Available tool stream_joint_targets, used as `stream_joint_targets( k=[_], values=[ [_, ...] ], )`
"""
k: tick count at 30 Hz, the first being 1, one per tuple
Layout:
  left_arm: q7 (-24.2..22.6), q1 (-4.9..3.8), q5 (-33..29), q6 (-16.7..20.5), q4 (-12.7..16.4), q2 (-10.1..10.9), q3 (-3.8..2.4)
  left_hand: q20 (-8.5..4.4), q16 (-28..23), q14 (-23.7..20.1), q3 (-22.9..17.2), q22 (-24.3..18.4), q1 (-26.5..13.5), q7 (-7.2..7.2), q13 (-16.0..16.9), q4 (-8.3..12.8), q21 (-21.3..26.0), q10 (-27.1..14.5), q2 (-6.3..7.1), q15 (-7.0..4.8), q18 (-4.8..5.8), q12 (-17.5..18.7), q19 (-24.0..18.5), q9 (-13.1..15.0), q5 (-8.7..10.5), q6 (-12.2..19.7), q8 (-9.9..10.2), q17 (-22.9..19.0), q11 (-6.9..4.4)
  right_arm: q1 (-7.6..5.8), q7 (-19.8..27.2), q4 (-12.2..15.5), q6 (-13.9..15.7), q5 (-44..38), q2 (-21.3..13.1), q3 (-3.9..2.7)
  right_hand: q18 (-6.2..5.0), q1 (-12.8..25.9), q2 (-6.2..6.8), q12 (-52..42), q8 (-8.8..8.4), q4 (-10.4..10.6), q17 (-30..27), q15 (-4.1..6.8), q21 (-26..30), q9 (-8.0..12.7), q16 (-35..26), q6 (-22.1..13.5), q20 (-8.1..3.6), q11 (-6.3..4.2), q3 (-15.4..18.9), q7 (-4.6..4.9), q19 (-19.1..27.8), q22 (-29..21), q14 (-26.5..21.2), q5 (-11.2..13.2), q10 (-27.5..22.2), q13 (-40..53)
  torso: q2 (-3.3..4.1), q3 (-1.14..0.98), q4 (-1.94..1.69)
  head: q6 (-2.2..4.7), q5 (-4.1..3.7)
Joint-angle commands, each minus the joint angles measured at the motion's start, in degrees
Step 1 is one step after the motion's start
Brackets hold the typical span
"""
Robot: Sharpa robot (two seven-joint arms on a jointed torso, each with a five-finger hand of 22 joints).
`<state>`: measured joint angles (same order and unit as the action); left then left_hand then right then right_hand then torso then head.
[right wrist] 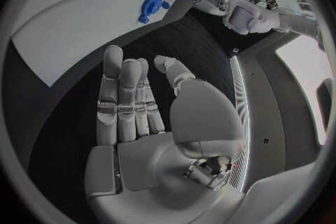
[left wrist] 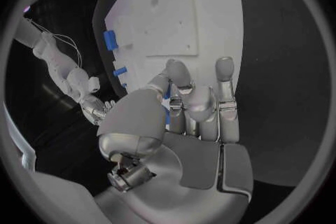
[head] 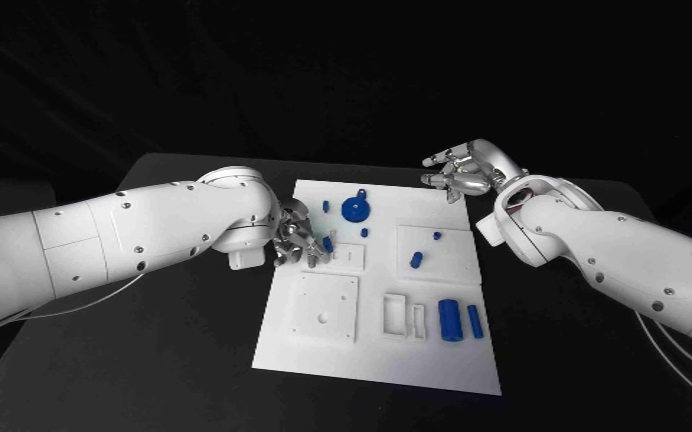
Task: Assemble the parts on the task board
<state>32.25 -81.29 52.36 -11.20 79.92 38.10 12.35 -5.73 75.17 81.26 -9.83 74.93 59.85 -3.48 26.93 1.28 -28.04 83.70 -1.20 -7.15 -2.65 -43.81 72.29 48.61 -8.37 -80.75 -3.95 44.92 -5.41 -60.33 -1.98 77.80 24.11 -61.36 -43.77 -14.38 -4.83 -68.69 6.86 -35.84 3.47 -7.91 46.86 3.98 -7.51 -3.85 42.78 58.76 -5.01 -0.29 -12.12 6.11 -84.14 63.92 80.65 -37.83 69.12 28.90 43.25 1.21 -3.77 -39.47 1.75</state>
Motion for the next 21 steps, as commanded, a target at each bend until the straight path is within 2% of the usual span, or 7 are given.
stream_joint_targets(
  k=[1,8,12,13,16,18,21],
  values=[
    [0.3,-0.02,0.6,-2.1,0.0,-0.1,0.08,0.25,-0.3,-0.5,0.0,1.0,0.1,0.23,-0.1,-0.6,0.3,2.9,0.63,-0.13,-0.83,0.3,0.1,-0.2,0.3,0.2,0.0,-0.1,-0.03,0.03,0.4,0.0,-0.8,-0.2,0.0,-0.02,-0.33,0.6,0.17,0.2,0.1,-0.1,-0.1,0.25,-0.1,0.1,0.2,-0.1,-0.32,-0.19,-0.3,0.25,-1.2,0.1,-0.3,-0.1,-0.3,-0.1,0.0,0.0,0.0,-0.03,-0.01],
    [0.2,-0.02,0.9,-1.9,0.0,0.2,0.17,0.29,-0.3,-0.5,-0.3,1.0,0.4,0.22,-0.3,-1.6,0.5,2.9,1.51,-0.14,-0.9,0.3,0.2,-0.5,0.72,0.2,0.0,-0.2,-0.02,0.03,0.5,0.1,-0.9,-0.2,0.0,-0.02,-0.32,0.6,0.1,0.3,0.11,-0.3,-0.1,0.24,0.0,0.1,0.1,-0.1,-0.31,-0.17,0.0,0.25,-1.2,0.1,-0.3,-0.1,-0.3,-0.1,0.04,0.02,0.03,0.03,-0.08],
    [-0.2,-0.02,1.0,-1.4,0.3,0.7,0.15,0.22,-0.5,-0.6,-1.6,1.0,0.8,0.27,-0.4,-3.7,0.7,2.9,4.11,-0.17,-0.83,0.4,0.2,-0.6,3.05,0.1,0.0,-0.4,-0.02,0.03,0.5,0.1,-0.9,-0.2,0.0,-0.02,-0.32,0.6,0.13,0.3,0.11,-0.3,-0.1,0.24,0.0,0.1,0.1,-0.1,-0.31,-0.17,0.0,0.25,-1.2,0.1,-0.3,-0.1,-0.3,-0.1,0.01,0.04,0.0,0.03,-0.12],
    [-0.3,-0.01,1.0,-1.3,0.3,0.8,0.12,0.15,-0.6,-0.6,-2.9,1.0,1.3,0.22,-0.5,-5.3,0.7,2.9,5.4,-0.19,-0.8,0.5,0.2,-0.7,3.31,0.0,0.0,-0.5,0.05,0.03,0.5,0.1,-0.9,-0.2,0.1,-0.02,-0.32,0.6,0.14,0.3,0.11,-0.4,-0.1,0.25,0.0,0.1,0.1,-0.1,-0.32,-0.17,0.1,0.26,-1.2,0.1,-0.3,0.0,-0.3,-0.1,0.0,0.05,0.0,0.04,-0.12],
    [-0.9,-0.01,0.8,-0.5,0.7,1.4,-0.04,0.01,-0.9,-0.7,-3.6,0.9,2.4,0.29,-0.7,-7.3,1.1,3.0,7.12,-0.21,-0.65,0.7,0.2,-0.7,3.74,0.0,0.0,-0.9,0.07,0.03,0.6,0.4,-1.1,-0.3,0.1,-0.02,-0.33,0.2,0.22,0.3,0.12,-0.7,-0.1,0.26,-0.1,0.1,0.2,-0.1,-0.34,-0.18,0.1,0.26,-1.2,0.2,-0.3,0.3,-0.3,-0.2,0.0,0.07,0.01,0.11,-0.13],
    [-1.6,-0.01,0.0,0.5,0.9,1.9,-0.18,-0.17,-2.4,-1.8,-3.8,0.7,3.2,0.59,-1.1,-7.9,1.6,2.7,8.13,-0.13,-0.48,1.7,-0.2,-0.9,3.67,0.8,0.1,-3.2,0.28,0.04,0.6,0.6,-1.4,-0.9,0.1,-0.02,-0.33,-0.3,0.15,0.3,0.11,-1.3,-0.1,0.25,-0.1,0.1,0.2,-0.2,-0.34,-0.15,0.2,0.3,-1.2,0.2,-0.3,1.6,-0.2,-0.2,0.0,0.09,0.01,0.11,-0.15],
    [-2.9,-0.01,-2.0,2.4,1.1,2.9,-0.89,-0.95,-5.9,-3.6,-4.0,0.3,5.1,1.51,-1.8,-8.5,2.8,2.1,8.51,0.0,0.34,4.4,-0.8,-4.9,3.45,4.3,0.0,-9.0,0.8,0.07,0.7,1.1,-2.0,-2.2,0.2,-0.02,-0.35,-0.7,-0.04,0.2,0.11,-2.0,0.0,0.27,-0.2,0.1,0.3,-0.1,-0.36,-0.15,0.5,0.29,-1.3,0.4,-0.2,3.3,-0.1,-0.1,-0.02,0.11,-0.01,0.24,-0.13]
  ],
)
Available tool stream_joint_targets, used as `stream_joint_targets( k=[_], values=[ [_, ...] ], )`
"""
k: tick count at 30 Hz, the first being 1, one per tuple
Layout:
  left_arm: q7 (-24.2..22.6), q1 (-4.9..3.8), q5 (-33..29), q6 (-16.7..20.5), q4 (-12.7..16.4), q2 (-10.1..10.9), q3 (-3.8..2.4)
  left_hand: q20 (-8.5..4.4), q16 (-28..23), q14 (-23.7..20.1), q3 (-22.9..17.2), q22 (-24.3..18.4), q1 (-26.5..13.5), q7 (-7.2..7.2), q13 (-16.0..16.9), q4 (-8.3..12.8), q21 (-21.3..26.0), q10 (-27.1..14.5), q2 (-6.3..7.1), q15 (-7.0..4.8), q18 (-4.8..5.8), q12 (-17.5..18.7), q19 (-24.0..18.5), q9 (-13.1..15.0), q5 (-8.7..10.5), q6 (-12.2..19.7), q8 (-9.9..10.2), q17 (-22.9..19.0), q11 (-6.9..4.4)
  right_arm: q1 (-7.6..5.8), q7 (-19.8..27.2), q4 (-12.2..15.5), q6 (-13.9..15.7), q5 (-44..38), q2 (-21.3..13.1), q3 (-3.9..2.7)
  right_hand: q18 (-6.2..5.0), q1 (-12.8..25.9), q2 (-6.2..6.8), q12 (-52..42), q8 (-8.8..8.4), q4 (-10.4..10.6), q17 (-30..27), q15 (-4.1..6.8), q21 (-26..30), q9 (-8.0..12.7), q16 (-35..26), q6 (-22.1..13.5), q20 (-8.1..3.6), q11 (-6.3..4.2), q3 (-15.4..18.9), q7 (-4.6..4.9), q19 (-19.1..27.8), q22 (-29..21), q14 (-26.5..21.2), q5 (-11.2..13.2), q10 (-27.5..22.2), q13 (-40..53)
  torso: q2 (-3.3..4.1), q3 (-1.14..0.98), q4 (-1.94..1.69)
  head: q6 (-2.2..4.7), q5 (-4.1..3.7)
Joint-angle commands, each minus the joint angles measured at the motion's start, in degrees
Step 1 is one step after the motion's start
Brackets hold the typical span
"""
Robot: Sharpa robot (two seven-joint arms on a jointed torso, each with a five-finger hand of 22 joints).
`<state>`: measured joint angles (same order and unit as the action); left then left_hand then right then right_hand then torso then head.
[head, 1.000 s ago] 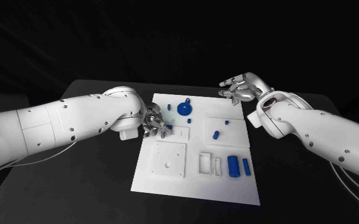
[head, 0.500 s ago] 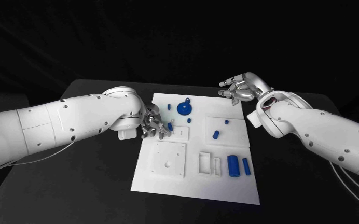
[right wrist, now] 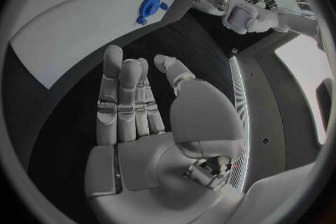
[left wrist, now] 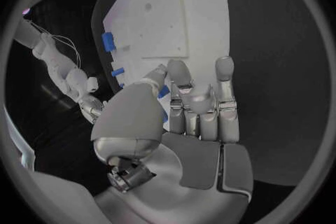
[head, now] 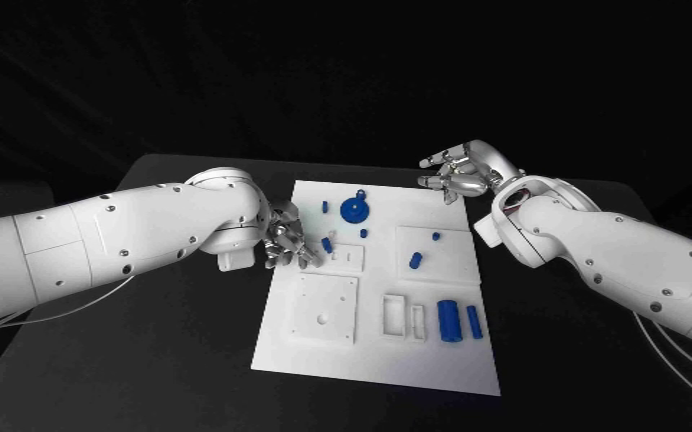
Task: Assemble the parts on the task board
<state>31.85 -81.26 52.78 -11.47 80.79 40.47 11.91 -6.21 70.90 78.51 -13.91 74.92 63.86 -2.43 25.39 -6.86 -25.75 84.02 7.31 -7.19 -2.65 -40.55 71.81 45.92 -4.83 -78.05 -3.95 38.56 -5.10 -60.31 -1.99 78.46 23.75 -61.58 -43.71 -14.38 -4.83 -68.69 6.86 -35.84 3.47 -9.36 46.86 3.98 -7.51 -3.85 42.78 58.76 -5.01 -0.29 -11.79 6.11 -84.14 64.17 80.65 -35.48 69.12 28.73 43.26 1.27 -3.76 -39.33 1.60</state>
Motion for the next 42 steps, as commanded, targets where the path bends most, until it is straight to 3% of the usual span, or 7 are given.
stream_joint_targets(
  k=[1,8,14,19,26,32,42],
  values=[
    [-2.9,-0.04,-3.2,3.3,0.3,0.9,-0.73,-0.84,-2.8,-1.6,0.3,0.1,1.7,0.74,-0.5,0.0,1.1,1.0,-0.14,0.07,0.84,2.2,-0.6,-3.8,-0.18,2.7,-0.1,-4.0,0.67,0.07,0.6,0.7,-1.8,-2.4,0.1,-0.03,-0.35,-0.7,-0.14,0.0,0.11,-0.7,0.1,0.28,-0.3,0.1,0.5,-0.1,-0.37,-0.17,0.3,0.27,-1.4,0.2,-0.1,1.6,0.0,0.2,-0.05,0.09,-0.05,0.14,-0.03],
    [-5.8,-0.21,-9.7,6.9,0.3,3.6,-2.72,-1.09,-7.9,-3.7,2.3,-2.8,4.1,3.56,-2.7,3.1,5.8,-1.6,-1.3,0.97,2.55,7.9,-1.5,-19.5,-0.65,9.4,-0.1,-8.2,1.88,0.19,-0.4,2.3,-3.2,-5.0,0.4,-0.02,-0.51,-0.4,-1.65,-4.5,0.12,-1.8,2.0,0.5,-2.1,0.1,2.5,0.7,-0.54,-0.42,2.7,0.01,-2.0,2.1,0.7,4.9,-0.1,5.1,-0.06,0.11,-0.11,0.42,0.07],
    [-7.3,-0.61,-13.5,7.7,0.3,5.5,-3.41,-0.01,-13.1,-4.9,4.3,-7.1,5.9,4.53,-7.3,6.4,11.4,-2.8,-3.22,2.07,2.59,13.7,-1.5,-26.7,-0.95,10.5,-0.7,-12.2,2.67,0.63,-3.8,4.1,-4.5,-7.0,1.1,0.01,-0.05,0.4,-3.75,-11.3,-0.02,-1.6,6.0,0.88,-7.4,0.0,5.9,3.3,-0.98,-0.84,5.9,-0.7,-2.2,5.2,2.0,7.7,-0.4,15.6,-0.07,0.23,-0.02,0.69,-0.06],
    [-9.0,-0.84,-15.4,10.1,0.0,7.1,-3.62,0.96,-18.9,-6.0,4.4,-10.5,7.8,5.36,-10.9,8.1,15.2,-4.2,-4.33,3.1,2.53,19.2,-2.1,-29.3,-1.49,11.1,-0.7,-15.4,3.59,1.07,-8.0,6.0,-6.4,-10.0,2.6,0.43,0.35,0.1,-4.35,-16.1,0.09,-1.7,10.5,0.9,-13.5,-0.2,9.9,4.7,-1.11,-0.92,5.7,-1.15,-2.2,7.9,2.3,9.9,1.5,24.9,-0.18,0.42,0.01,0.98,0.25],
    [-14.6,-1.01,-20.1,18.7,-0.4,8.4,-3.66,2.2,-27.1,-5.3,3.8,-15.9,10.5,5.85,-18.8,10.9,20.6,-3.0,-5.57,4.17,2.13,27.4,-1.2,-32.9,-3.61,10.8,-1.5,-19.2,4.58,1.28,-11.3,8.0,-7.6,-21.0,5.5,2.6,0.59,-0.6,-3.06,-17.9,0.12,-2.1,12.7,0.97,-16.5,-0.2,11.8,5.9,-1.17,-1.02,0.8,-1.39,-2.1,9.9,2.4,14.3,3.3,31.6,-0.32,0.52,-0.15,1.37,0.81],
    [-18.3,-1.03,-22.4,23.9,0.2,8.8,-3.66,2.05,-27.6,-5.4,3.5,-16.1,11.8,5.89,-19.9,11.8,21.1,-3.1,-6.03,4.28,2.12,28.0,-1.2,-33.7,-4.11,10.5,-1.7,-19.0,4.63,1.36,-11.5,9.0,-7.5,-27.5,7.6,4.38,0.85,-2.6,-3.02,-18.4,0.03,-4.0,13.4,0.81,-17.7,0.0,12.5,7.6,-1.08,-1.24,-5.6,-1.68,-2.0,10.8,2.5,20.3,4.0,33.3,-0.2,0.58,-0.14,1.75,1.25],
    [-21.7,-1.04,-25.5,29.3,1.0,9.0,-3.64,2.13,-28.4,-5.5,3.6,-15.6,12.2,5.98,-20.8,12.4,21.3,-3.2,-6.46,4.39,2.04,28.4,-1.4,-34.4,-4.35,10.4,-1.8,-18.9,4.74,1.4,-13.5,8.6,-5.4,-34.1,11.1,6.55,1.02,-1.6,-1.85,-18.3,0.1,-2.0,14.0,0.85,-18.7,0.1,13.4,9.2,-1.06,-1.42,-7.7,-2.13,-2.2,12.0,2.7,20.8,4.9,35.1,-0.12,0.47,-0.18,1.87,1.84]
  ],
)
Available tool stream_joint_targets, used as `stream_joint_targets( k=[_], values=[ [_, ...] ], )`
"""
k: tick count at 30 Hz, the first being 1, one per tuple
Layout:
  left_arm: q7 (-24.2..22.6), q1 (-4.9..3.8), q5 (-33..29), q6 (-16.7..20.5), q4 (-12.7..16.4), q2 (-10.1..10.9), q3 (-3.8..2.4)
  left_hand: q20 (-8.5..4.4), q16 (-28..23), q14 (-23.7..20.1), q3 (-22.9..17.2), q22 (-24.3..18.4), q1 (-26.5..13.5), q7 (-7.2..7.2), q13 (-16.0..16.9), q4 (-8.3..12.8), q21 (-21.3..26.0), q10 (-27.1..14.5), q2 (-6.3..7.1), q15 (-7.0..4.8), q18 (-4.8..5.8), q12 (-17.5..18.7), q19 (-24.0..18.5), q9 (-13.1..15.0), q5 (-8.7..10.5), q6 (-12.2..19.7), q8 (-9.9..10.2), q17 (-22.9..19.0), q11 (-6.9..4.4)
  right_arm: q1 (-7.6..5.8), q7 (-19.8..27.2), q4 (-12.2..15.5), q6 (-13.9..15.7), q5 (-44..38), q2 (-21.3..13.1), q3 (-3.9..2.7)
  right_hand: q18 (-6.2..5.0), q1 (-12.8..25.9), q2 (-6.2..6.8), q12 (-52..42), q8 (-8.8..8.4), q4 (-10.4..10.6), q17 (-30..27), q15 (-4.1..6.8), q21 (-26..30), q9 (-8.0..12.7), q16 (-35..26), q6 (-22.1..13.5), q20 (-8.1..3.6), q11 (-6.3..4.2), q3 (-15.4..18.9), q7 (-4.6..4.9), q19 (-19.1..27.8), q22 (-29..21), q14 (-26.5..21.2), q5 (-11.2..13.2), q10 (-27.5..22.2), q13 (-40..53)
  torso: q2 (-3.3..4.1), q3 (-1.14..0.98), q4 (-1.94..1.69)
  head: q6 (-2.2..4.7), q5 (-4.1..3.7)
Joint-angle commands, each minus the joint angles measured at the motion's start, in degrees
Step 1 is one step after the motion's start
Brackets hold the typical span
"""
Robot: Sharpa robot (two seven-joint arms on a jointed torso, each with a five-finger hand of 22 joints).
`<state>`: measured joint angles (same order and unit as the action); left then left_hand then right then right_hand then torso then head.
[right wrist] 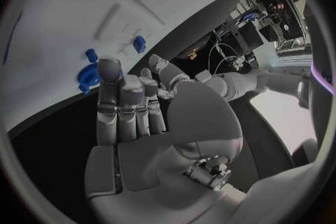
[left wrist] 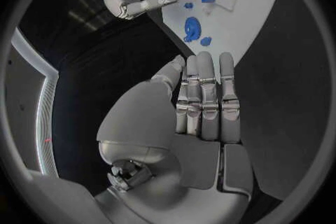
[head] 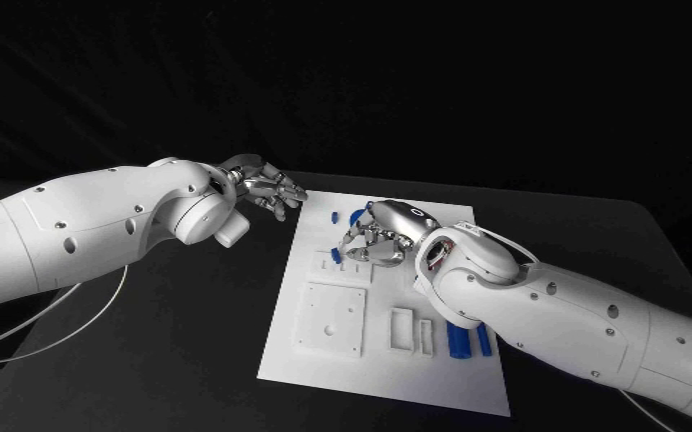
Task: Assemble the parts on the task board
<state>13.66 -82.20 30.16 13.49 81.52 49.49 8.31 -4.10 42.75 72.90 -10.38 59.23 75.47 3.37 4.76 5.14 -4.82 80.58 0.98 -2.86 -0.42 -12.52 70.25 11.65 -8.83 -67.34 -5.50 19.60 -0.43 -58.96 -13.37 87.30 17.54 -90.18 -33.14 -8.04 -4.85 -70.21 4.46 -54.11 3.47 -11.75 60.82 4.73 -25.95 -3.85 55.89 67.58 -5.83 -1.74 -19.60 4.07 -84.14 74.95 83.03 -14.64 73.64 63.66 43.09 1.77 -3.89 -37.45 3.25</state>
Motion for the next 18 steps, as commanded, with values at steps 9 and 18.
stream_joint_targets(
  k=[9,18],
  values=[
    [-4.0,-0.1,-3.2,5.5,0.4,-0.3,-0.01,0.07,-0.6,0.2,0.1,0.3,0.7,0.19,-0.4,0.4,0.4,0.3,-0.31,0.1,-0.22,0.5,0.1,-0.3,-0.33,-0.3,-0.3,0.1,0.09,0.09,-5.1,-2.6,2.4,-7.8,3.8,1.28,1.1,-0.5,1.28,0.1,0.1,1.7,0.3,0.07,-0.8,0.1,0.8,0.3,-0.22,0.06,-0.5,-0.08,-2.3,1.9,0.4,0.9,0.8,1.1,0.09,-0.08,0.02,-0.07,0.55],
    [-3.8,-0.1,-3.4,5.9,0.3,-0.4,-0.01,0.16,-1.2,0.2,0.2,1.2,1.3,0.29,-0.5,0.8,0.5,0.1,-1.01,0.2,-0.35,0.8,-0.3,-0.6,-0.68,-0.1,-0.6,0.2,0.21,0.46,-4.7,-4.9,3.7,-8.1,6.2,1.73,1.08,-0.6,1.88,0.4,0.11,3.0,0.2,0.02,-0.6,0.1,0.8,-0.5,-0.19,0.15,-0.4,0.07,-2.3,2.0,0.4,1.0,0.9,1.3,0.09,-0.1,0.12,-0.27,0.88]
  ],
)
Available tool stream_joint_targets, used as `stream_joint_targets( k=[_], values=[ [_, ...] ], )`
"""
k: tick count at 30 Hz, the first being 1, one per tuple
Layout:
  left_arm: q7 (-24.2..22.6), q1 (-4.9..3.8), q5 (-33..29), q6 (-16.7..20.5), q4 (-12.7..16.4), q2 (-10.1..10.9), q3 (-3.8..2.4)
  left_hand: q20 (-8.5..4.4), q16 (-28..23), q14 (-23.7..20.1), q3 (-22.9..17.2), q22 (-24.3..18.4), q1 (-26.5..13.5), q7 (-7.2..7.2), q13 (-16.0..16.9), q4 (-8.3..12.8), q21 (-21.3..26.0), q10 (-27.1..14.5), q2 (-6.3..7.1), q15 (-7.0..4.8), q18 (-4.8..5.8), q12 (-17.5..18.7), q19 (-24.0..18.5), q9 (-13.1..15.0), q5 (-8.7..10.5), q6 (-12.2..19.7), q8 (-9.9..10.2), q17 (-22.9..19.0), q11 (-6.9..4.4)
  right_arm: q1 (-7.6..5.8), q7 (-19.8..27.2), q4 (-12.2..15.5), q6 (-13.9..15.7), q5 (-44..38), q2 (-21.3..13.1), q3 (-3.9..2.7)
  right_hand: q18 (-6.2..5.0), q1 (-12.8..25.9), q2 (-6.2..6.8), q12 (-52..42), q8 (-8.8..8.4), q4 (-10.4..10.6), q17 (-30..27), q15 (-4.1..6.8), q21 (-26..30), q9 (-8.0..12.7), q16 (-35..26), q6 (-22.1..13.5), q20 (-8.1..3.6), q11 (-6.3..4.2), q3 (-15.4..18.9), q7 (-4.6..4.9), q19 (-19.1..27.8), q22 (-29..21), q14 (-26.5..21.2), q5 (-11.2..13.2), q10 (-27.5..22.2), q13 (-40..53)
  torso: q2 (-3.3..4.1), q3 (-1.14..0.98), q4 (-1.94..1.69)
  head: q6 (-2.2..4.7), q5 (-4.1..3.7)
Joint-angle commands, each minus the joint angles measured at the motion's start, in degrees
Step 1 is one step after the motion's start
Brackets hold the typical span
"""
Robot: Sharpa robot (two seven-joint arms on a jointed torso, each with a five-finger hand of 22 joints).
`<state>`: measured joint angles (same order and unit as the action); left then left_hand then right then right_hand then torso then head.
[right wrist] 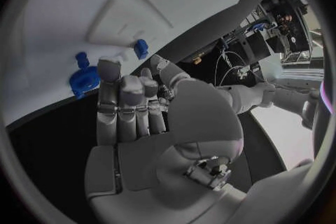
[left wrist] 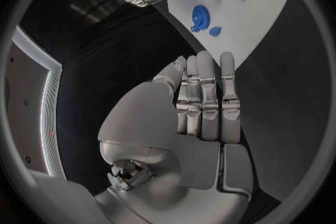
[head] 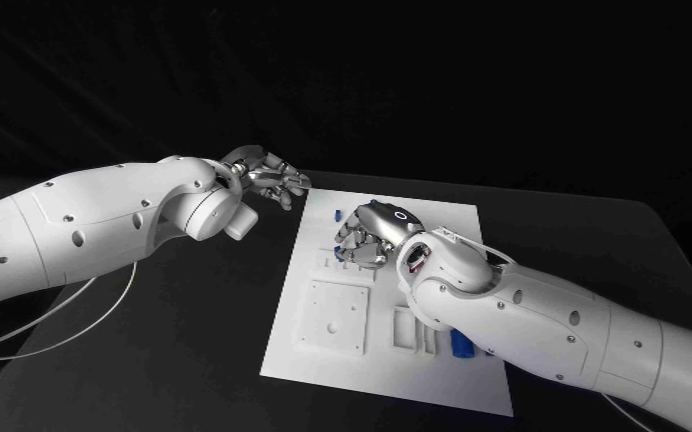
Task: Assemble the parts on the task board
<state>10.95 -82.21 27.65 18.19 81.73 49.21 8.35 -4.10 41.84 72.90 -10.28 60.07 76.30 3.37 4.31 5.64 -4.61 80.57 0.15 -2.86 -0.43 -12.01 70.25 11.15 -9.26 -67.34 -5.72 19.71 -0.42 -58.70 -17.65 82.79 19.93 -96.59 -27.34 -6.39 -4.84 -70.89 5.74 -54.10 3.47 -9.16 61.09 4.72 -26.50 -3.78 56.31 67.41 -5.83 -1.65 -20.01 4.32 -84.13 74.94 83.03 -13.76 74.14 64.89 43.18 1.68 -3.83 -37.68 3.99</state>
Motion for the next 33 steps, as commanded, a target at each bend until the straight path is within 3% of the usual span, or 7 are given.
stream_joint_targets(
  k=[1,20,33],
  values=[
    [-1.1,-0.1,-0.9,1.2,0.1,-0.2,-0.04,0.16,-0.3,0.2,0.1,0.3,0.4,0.29,-0.1,0.3,0.2,0.1,-0.18,0.2,-0.35,0.3,-0.3,-0.1,-0.25,-0.1,-0.4,0.1,0.2,0.28,-0.3,-0.6,1.3,-1.7,0.6,0.08,1.07,0.1,0.65,0.3,0.1,0.5,0.0,0.02,-0.2,0.0,0.4,-0.4,-0.19,0.05,0.0,-0.16,-2.4,2.1,0.4,0.1,0.4,0.1,0.0,-0.01,0.04,-0.08,0.15],
    [-0.7,-0.1,-2.0,0.9,-0.6,-0.4,-0.02,0.3,-0.8,-0.1,-0.1,1.9,0.6,0.55,-0.1,0.9,0.3,-0.3,-1.01,0.35,-0.55,0.6,-0.9,0.0,-1.52,0.4,-0.7,0.2,0.41,0.8,0.4,-2.7,0.0,-0.5,1.8,0.34,1.03,0.7,0.55,0.4,0.1,2.4,0.0,0.02,-0.1,0.0,0.6,-0.7,-0.16,0.06,0.7,-0.2,-2.4,2.1,0.4,-0.3,0.4,0.3,-0.02,-0.1,0.16,-0.35,0.31],
    [-0.4,-0.1,-2.4,1.6,-1.2,-0.3,-0.02,0.41,-1.0,0.0,-0.2,1.9,0.1,0.44,-0.1,0.2,0.4,-0.3,-1.66,0.43,-0.56,0.6,-0.9,0.1,-2.03,0.9,-0.8,0.1,0.47,1.14,2.3,-2.8,-0.8,0.6,0.6,0.5,1.09,0.1,-0.07,0.2,0.09,1.8,0.3,0.08,-0.5,0.0,0.9,-0.2,-0.23,0.01,-1.2,-0.21,-2.4,2.3,0.4,-1.0,0.4,0.6,-0.02,-0.12,0.26,-0.49,0.17]
  ],
)
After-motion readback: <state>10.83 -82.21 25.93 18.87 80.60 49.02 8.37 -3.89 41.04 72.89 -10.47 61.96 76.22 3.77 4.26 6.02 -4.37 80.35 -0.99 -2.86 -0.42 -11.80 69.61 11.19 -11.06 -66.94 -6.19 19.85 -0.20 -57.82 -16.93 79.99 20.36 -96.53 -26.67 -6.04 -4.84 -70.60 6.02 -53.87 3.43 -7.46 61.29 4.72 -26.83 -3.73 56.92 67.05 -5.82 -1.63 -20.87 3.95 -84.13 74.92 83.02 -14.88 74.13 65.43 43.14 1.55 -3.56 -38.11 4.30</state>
